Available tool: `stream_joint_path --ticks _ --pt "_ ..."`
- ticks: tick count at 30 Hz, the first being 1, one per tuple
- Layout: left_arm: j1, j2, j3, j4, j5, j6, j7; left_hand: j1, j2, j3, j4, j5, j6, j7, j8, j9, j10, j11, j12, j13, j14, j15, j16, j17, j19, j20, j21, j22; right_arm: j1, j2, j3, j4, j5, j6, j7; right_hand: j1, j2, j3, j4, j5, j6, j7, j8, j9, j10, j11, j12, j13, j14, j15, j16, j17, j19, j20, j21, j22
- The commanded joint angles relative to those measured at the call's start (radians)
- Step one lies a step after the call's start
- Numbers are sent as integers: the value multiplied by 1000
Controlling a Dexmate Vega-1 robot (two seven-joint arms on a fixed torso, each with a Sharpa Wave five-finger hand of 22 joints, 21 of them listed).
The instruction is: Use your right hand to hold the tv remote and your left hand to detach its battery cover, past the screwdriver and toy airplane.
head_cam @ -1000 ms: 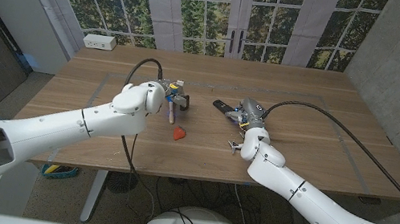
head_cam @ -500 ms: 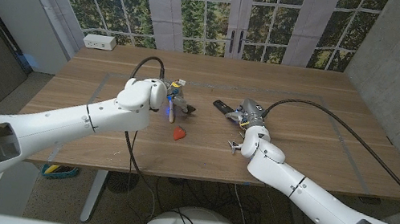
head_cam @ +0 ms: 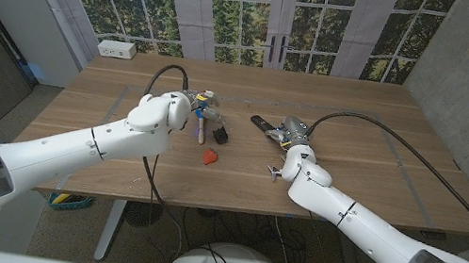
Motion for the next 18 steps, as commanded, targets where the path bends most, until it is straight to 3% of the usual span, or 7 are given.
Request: stream_joint_path --ticks 1,3,6,9,10,12,18 --pt "176 24 -199 -8 -156 -228 274 -16 8 2 7 6 -38 -4 -8 0 -21 6 2 1 -17 0 3 3 -3 7 -5 4 42 -17 -42 0 10 -27 54 -108 -87 -52 2 23 -212 38 -95 -12 -233 67 -165 -52 -197 3 -47 -66 -59 47 -41 1" --pt "191 25 -218 -4 -176 -256 295 -20 10 3 7 6 -50 -8 -7 -1 -29 6 2 1 -21 2 3 3 -1 7 -6 4 44 -21 -43 -2 13 -20 57 -138 -101 -69 4 38 -291 56 -117 -15 -301 94 -217 -67 -263 24 -47 -94 -80 61 -60 0" --pt "207 25 -237 2 -194 -288 320 -24 12 4 6 7 -57 -8 -3 -1 -42 -8 2 0 -26 4 4 2 0 8 -8 4 45 -30 -38 -8 24 -6 67 -177 -117 -96 8 63 -375 72 -124 -18 -406 126 -279 -90 -365 68 -47 -134 -127 95 -99 -1" --pt "231 24 -270 18 -237 -349 354 -26 14 5 5 7 -70 -11 -4 -1 -50 -5 3 0 -29 4 4 2 3 9 -9 4 30 -48 -5 -21 67 49 82 -236 -123 -127 30 82 -448 89 -126 -21 -449 141 -287 -108 -453 109 -48 -163 -187 119 -144 -2" --pt "240 23 -283 26 -253 -378 370 -29 15 6 4 7 -82 -15 -4 -2 -64 -9 1 0 -31 4 5 2 11 8 -7 4 17 -53 18 -25 93 80 83 -281 -119 -145 51 87 -466 91 -122 -22 -503 153 -297 -119 -487 124 -46 -177 -209 123 -165 -2" --pt "262 18 -311 48 -291 -445 407 -35 16 7 2 7 -104 -24 -4 -3 -91 -5 -2 -1 -46 4 2 1 21 7 -7 5 -3 -65 46 -25 120 149 70 -313 -117 -159 65 88 -480 90 -121 -23 -535 169 -298 -127 -518 131 -46 -187 -236 127 -185 -2" --pt "301 6 -348 120 -322 -634 511 -87 34 3 17 7 -154 -73 1 -7 -180 -21 -3 -9 -89 8 2 1 81 -13 5 5 -85 -78 127 2 167 397 -43 -407 -104 -192 110 75 -453 49 -107 -25 -548 164 -289 -146 -532 121 -36 -208 -239 129 -208 -2"
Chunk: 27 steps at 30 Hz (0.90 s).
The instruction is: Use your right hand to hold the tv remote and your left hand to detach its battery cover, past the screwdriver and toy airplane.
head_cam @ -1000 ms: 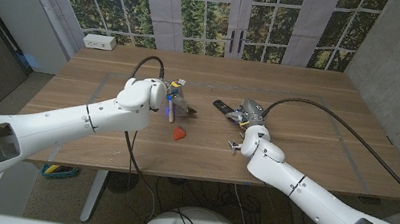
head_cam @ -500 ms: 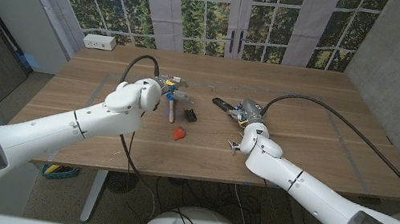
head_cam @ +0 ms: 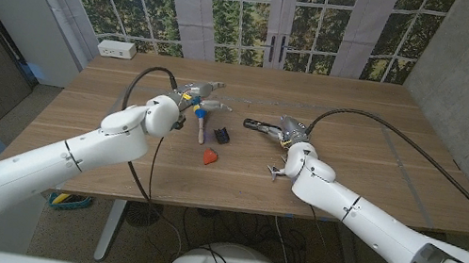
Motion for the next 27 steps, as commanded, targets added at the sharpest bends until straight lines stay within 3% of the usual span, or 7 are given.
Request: stream_joint_path --ticks 1,7,11,16,17,21,27 --pt "98 -18 -114 102 -122 -320 192 -44 20 -1 21 8 -28 -36 8 -1 -39 -15 3 -4 -21 -1 2 5 42 -15 14 6 -103 -33 121 25 96 351 -110 -46 7 -12 25 -7 14 -25 9 -1 -12 -8 8 -10 -17 -3 5 -10 -7 3 -13 6" --pt "117 -44 -144 168 -179 -457 227 -98 63 5 37 15 -81 -21 3 -6 -131 -41 -4 -16 -103 -17 -10 -3 61 -48 7 5 -130 -24 158 60 117 470 -139 -100 24 -27 47 -21 7 -65 2 -6 -46 -27 2 -37 -72 -16 -5 -40 -20 -6 -40 4" --pt "123 -58 -158 210 -211 -539 233 -133 90 13 33 20 -179 33 0 -9 -248 -45 -6 -23 -203 -19 -14 -13 47 -84 -15 3 -148 -20 182 84 139 558 -150 -115 33 -31 48 -27 -23 -85 -7 -10 -80 -34 -2 -62 -119 -42 -12 -68 -26 -9 -60 2" --pt "140 -85 -183 244 -291 -594 219 -151 115 22 39 24 -213 55 4 -10 -263 -41 2 -25 -229 -30 -9 -13 43 -119 -23 2 -164 -14 214 114 176 657 -145 -122 62 -25 47 -31 -27 -103 -3 -14 -86 -55 6 -100 -161 -66 -12 -121 -32 -109 -88 0" --pt "140 -87 -186 255 -307 -613 210 -156 124 25 43 26 -210 60 7 -10 -260 -41 4 -25 -227 -32 -7 -13 44 -122 -24 2 -167 -11 222 119 188 673 -142 -131 86 -19 55 -32 -12 -101 1 -16 -77 -60 9 -114 -164 -72 -10 -140 -33 -150 -98 -1" --pt "145 -109 -198 305 -361 -694 196 -176 153 32 63 30 -200 77 14 -11 -254 -35 8 -26 -231 -35 -3 -11 48 -143 -26 1 -180 -2 252 156 235 774 -130 -154 157 2 75 -33 -2 -88 0 -19 -53 -76 15 -148 -157 -113 -4 -189 -36 -214 -124 -4" --pt "150 -139 -210 360 -434 -779 166 -230 202 85 166 56 -186 103 17 -11 -247 -14 12 -27 -228 -25 4 -8 65 -169 -26 2 -196 24 292 227 305 940 -113 -193 220 30 112 -32 7 -45 -2 -22 -34 -89 15 -190 -148 -137 -2 -246 -14 -291 -148 -6"
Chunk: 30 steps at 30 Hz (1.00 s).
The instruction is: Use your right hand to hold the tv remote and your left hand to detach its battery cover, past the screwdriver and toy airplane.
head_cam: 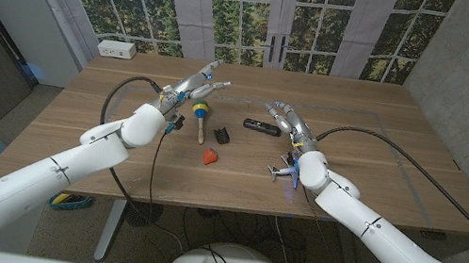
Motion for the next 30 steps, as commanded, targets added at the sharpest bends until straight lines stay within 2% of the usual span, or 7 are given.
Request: stream_joint_path --ticks 1,4,7,15,19,27,30 --pt "27 -73 -50 149 -158 -200 -40 -34 68 47 80 25 -15 19 5 0 -75 17 12 3 -18 -21 8 3 4 -36 -4 3 -40 37 84 116 155 374 26 -19 25 15 25 -1 1 32 0 1 17 -1 3 -19 11 -54 7 -26 24 -58 -9 0" --pt "23 -87 -53 186 -212 -250 -81 -47 68 82 126 40 -11 25 5 -1 -70 23 13 3 -15 -21 8 2 12 -57 -4 1 -45 46 98 131 174 412 33 -29 34 25 37 1 4 40 0 1 27 -2 5 -29 19 -59 10 -39 40 -72 -12 0" --pt "22 -99 -56 213 -262 -288 -120 -50 67 94 140 45 -9 26 5 -1 -66 25 14 3 -12 -23 9 1 16 -66 -4 1 -56 54 114 134 203 435 43 -38 40 37 50 3 15 46 3 0 42 1 9 -38 35 -57 16 -49 57 -73 -13 0" --pt "15 -127 -68 276 -385 -349 -215 -54 65 109 156 51 -5 25 5 -1 -62 24 15 2 -6 -25 10 0 25 -74 -2 0 -83 72 152 125 272 475 66 -46 47 62 64 8 32 53 7 0 52 5 9 -52 43 -57 17 -64 54 -87 -26 0" --pt "5 -140 -69 316 -445 -380 -276 -56 64 117 164 55 -1 27 6 -1 -58 28 16 2 -3 -23 10 0 29 -77 -2 -1 -99 80 169 122 291 502 63 -52 35 73 69 8 40 71 7 0 66 23 11 -61 57 -43 19 -77 63 -83 -31 -1" --pt "7 -157 -81 357 -545 -413 -360 -61 62 136 179 63 9 29 8 -2 -48 26 17 2 7 -21 11 -1 39 -88 -2 -2 -135 94 208 107 370 564 93 -56 25 83 66 6 49 87 7 -1 77 35 12 -72 63 -30 17 -92 59 -93 -44 -1" --pt "9 -161 -86 363 -573 -410 -378 -62 61 139 181 65 11 29 8 -2 -47 25 17 2 9 -22 11 -1 40 -88 -2 -2 -139 112 224 135 409 634 120 -51 15 88 58 4 56 99 8 0 82 39 12 -78 69 -19 16 -104 64 -90 -49 -2"
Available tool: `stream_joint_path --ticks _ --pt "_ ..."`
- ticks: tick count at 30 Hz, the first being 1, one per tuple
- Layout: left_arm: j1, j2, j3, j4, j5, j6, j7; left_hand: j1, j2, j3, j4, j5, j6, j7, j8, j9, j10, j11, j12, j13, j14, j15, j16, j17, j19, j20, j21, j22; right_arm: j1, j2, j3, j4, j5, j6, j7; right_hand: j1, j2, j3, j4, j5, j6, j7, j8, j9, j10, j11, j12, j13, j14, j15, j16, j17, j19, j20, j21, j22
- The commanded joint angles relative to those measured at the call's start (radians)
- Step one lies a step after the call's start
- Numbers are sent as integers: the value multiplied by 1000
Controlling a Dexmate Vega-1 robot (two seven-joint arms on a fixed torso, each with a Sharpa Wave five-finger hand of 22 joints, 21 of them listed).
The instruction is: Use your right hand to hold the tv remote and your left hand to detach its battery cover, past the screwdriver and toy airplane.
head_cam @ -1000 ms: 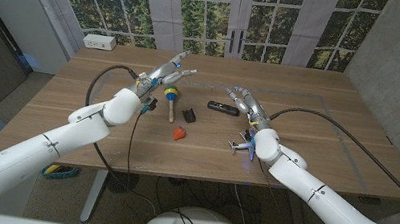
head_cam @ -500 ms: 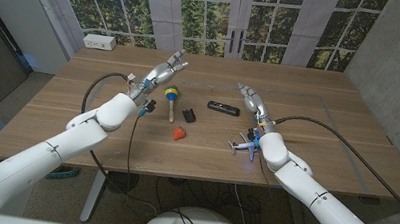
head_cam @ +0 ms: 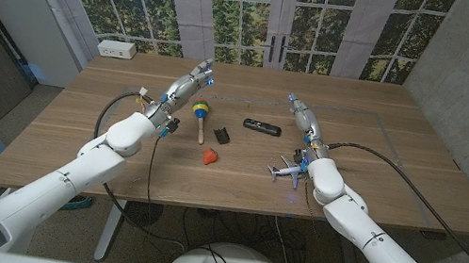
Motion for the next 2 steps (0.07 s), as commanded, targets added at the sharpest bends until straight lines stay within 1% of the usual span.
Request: stream_joint_path --ticks 1,2 --pt "1 -27 -18 62 -152 -47 -116 -10 83 8 6 9 6 0 4 3 -46 2 5 1 7 -25 4 1 12 -79 1 -1 -38 58 65 48 107 194 34 0 -15 13 -9 -1 10 20 8 -1 11 7 4 -4 11 -19 0 -11 11 -82 -6 2" --pt "2 -28 -21 63 -158 -47 -119 -10 83 9 7 9 6 0 3 3 -46 1 5 1 7 -25 4 1 13 -81 1 -1 -40 91 75 82 76 256 -16 3 -18 16 -13 -2 17 23 10 -1 16 10 5 -7 13 -20 -1 -17 8 -81 -10 2"
